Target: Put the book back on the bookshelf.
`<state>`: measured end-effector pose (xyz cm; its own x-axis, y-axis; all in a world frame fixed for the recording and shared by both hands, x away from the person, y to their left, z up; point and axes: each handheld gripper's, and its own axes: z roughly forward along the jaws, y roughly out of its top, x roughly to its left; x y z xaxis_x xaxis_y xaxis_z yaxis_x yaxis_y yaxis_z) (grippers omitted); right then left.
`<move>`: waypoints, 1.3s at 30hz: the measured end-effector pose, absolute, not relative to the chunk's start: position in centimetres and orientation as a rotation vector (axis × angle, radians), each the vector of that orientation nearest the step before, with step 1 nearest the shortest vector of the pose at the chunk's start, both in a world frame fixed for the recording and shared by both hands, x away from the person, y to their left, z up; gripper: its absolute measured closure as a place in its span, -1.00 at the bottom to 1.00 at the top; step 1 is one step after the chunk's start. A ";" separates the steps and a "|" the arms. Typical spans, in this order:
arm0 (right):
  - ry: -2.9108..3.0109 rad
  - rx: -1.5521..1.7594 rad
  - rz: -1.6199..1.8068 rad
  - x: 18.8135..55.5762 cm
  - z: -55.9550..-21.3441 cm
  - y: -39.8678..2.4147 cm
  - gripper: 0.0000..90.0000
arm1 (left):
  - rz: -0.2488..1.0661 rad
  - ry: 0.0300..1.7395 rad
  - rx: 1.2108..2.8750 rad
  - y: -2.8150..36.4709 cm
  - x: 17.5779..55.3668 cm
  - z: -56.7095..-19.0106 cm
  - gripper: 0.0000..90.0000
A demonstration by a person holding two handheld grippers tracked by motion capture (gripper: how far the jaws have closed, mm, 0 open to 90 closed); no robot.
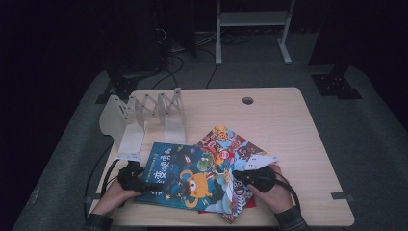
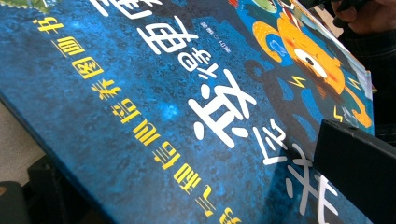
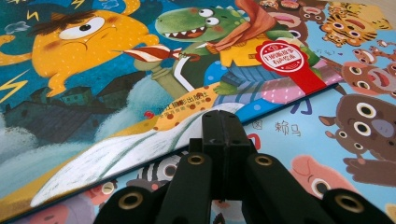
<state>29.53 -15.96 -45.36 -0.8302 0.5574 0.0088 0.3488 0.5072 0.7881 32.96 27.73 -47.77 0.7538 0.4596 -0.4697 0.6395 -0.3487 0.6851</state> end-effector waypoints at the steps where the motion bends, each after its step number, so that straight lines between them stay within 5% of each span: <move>1: 2.505 0.769 1.226 29.5 -45.4 -16.0 0.99 | -0.240 0.828 2.007 27.7 33.0 -47.8 -1.00; 21: 2.510 0.787 1.235 29.4 -45.3 -15.8 0.99 | -0.215 0.812 1.984 28.2 33.2 -46.4 -0.89; 39: 2.551 0.779 1.252 29.1 -45.2 -15.3 1.00 | -0.236 0.847 1.893 30.0 33.9 -43.8 -0.31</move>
